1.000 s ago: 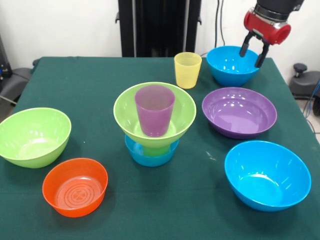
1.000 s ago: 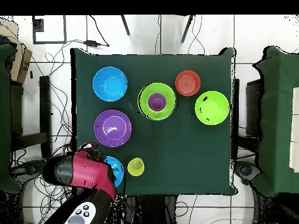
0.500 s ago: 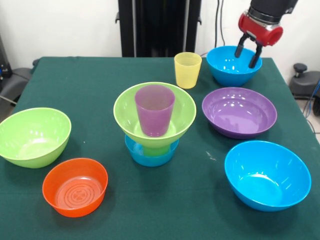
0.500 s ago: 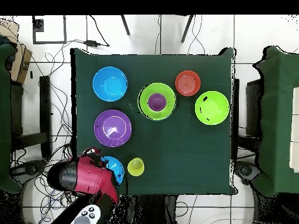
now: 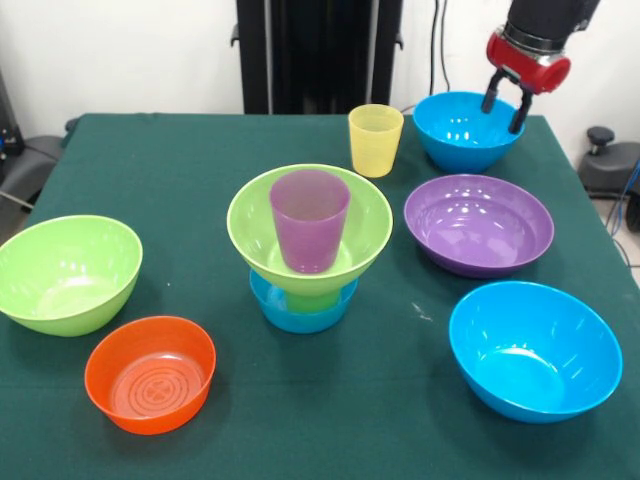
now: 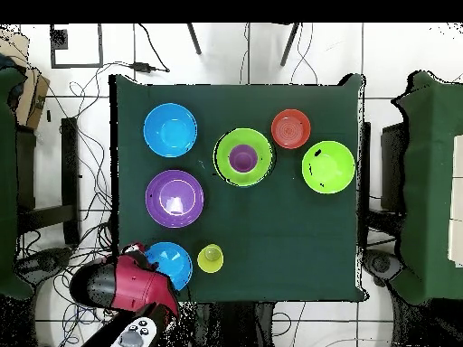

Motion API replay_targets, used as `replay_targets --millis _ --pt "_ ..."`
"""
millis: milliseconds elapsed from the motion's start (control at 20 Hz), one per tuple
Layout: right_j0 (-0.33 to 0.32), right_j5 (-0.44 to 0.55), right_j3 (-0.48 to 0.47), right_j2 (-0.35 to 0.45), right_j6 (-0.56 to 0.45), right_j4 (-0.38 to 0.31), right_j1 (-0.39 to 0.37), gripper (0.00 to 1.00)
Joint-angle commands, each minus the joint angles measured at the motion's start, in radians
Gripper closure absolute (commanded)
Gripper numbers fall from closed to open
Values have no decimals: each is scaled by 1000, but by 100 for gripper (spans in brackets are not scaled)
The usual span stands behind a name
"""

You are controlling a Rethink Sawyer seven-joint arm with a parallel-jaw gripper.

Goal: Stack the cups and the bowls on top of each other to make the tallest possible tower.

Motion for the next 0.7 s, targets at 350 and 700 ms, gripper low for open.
replay_targets --millis 350,700 --pt "-161 -134 73 374 171 2 -59 0" --pt "-97 -127 4 304 156 11 -20 0"
